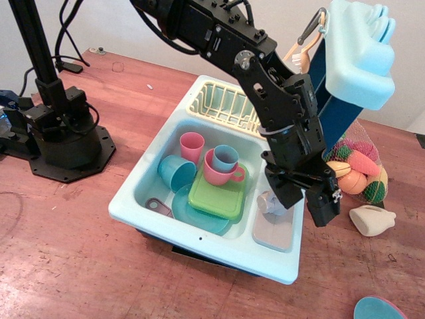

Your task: Turn lever vertical to front

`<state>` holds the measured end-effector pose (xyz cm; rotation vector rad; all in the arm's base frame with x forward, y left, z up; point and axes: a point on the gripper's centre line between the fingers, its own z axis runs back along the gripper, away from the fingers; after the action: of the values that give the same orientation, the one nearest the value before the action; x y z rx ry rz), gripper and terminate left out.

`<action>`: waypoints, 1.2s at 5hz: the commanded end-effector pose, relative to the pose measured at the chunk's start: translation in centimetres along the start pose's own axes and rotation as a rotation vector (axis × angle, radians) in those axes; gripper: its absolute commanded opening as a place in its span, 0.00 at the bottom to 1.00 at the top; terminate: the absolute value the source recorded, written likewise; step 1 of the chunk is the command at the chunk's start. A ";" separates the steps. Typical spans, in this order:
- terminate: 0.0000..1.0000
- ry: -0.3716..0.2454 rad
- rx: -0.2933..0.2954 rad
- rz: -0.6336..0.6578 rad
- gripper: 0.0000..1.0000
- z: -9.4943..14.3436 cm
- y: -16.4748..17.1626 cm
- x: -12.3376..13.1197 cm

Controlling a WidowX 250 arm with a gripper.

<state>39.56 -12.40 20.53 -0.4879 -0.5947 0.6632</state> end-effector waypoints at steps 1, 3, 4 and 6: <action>0.00 0.000 0.000 0.000 1.00 0.0 0.0 0.0; 0.00 -0.007 -0.018 0.007 1.00 0.1 1.3 -1.0; 0.00 -0.046 -0.040 0.044 1.00 0.2 2.6 -2.2; 0.00 -0.099 -0.055 0.071 1.00 -0.1 3.9 -2.6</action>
<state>37.25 -11.25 18.26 -0.5446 -0.7619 0.7569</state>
